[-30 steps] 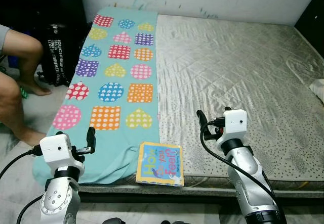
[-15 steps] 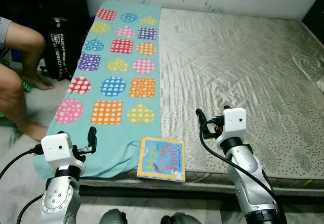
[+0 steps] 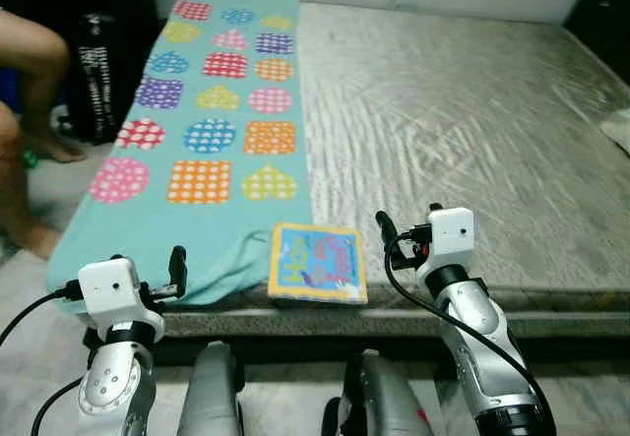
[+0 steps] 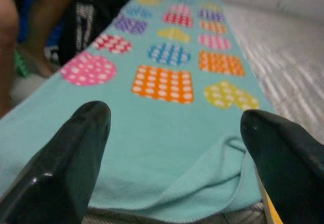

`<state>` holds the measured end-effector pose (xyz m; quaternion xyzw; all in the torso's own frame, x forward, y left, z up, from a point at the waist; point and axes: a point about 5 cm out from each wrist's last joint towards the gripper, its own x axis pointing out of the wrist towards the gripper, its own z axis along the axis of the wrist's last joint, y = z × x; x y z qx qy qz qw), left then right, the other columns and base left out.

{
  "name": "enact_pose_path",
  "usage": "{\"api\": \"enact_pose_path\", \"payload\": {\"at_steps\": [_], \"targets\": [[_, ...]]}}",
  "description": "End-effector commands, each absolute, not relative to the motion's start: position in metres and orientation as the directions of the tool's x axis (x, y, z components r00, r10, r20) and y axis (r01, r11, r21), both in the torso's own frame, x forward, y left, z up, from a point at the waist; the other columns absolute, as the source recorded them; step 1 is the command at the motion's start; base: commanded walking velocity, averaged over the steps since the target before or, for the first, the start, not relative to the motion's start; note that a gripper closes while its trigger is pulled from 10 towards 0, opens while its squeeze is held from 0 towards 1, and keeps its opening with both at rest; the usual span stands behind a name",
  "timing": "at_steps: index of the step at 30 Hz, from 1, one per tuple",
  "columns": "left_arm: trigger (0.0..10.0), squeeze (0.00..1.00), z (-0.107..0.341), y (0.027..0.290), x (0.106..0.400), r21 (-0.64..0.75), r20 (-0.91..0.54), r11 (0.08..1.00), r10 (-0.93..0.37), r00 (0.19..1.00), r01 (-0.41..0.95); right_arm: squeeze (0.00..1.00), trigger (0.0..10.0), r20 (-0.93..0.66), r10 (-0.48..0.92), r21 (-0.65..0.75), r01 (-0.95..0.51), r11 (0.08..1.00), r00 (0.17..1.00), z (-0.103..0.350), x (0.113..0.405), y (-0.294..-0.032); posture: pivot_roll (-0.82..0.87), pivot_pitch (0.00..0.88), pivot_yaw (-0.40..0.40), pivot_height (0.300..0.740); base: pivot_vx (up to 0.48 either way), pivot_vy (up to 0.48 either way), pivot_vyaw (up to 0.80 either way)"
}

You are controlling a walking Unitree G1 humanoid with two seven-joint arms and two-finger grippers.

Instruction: Clean up the room

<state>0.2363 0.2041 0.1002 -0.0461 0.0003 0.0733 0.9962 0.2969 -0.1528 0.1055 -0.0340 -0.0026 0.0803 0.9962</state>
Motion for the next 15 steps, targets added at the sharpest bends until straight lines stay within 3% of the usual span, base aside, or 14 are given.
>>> {"api": "enact_pose_path", "payload": {"at_steps": [1,7,15], "targets": [[10.0,0.00,0.0941,0.2077,0.2289,-0.089,-0.033,0.982,0.166,0.986,-0.168,0.00,10.0,0.011,0.181,-0.079,-0.180,0.980,0.983,0.1105,0.3019,-0.1493,0.08,0.164,-0.078,0.589,0.000,0.000,0.00],[10.0,0.00,0.0968,0.2065,0.2282,-0.098,-0.016,0.982,0.160,0.987,-0.161,0.00,10.0,0.008,0.183,-0.094,-0.182,0.979,0.983,0.1110,0.3039,-0.1522,0.08,0.172,-0.087,0.589,0.000,0.000,0.00],[10.0,0.00,0.1009,0.2061,0.2281,-0.100,-0.005,0.982,0.159,0.987,-0.158,0.00,10.0,0.012,0.190,-0.106,-0.188,0.976,0.982,0.1149,0.3070,-0.1534,0.08,0.220,-0.099,0.589,0.281,0.000,0.00]]}}
